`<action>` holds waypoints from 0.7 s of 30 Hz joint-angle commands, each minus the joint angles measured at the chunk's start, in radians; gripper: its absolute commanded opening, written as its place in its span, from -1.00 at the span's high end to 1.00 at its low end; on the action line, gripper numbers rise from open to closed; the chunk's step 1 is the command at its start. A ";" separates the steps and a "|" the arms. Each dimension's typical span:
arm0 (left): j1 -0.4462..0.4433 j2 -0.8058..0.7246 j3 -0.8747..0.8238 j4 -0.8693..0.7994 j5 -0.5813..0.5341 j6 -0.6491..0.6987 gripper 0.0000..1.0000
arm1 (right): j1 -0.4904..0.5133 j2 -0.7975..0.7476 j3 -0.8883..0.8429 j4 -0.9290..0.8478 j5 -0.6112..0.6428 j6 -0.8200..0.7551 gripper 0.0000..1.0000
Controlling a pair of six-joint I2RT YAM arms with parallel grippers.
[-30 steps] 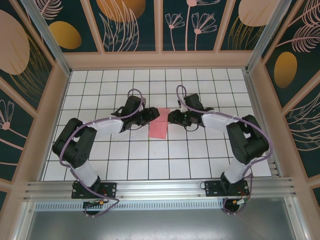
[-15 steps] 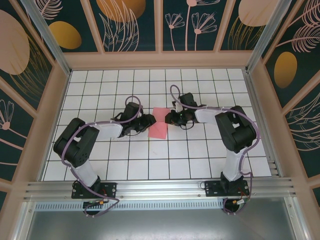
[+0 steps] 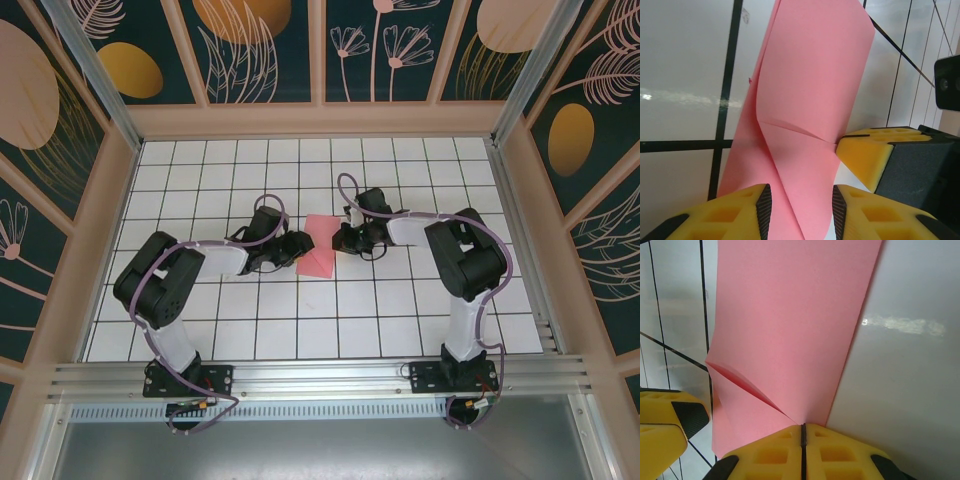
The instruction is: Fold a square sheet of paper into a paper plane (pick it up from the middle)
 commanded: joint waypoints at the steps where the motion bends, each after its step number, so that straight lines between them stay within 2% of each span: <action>1: 0.003 0.028 0.031 0.045 0.042 -0.006 0.20 | 0.006 0.005 0.021 -0.022 0.035 -0.005 0.79; 5: 0.003 0.046 0.039 0.044 0.043 -0.004 0.26 | 0.002 0.001 0.012 -0.014 0.040 0.009 0.80; 21: 0.003 0.049 0.038 0.000 -0.009 -0.023 0.26 | -0.014 -0.048 -0.027 0.019 0.047 0.046 0.86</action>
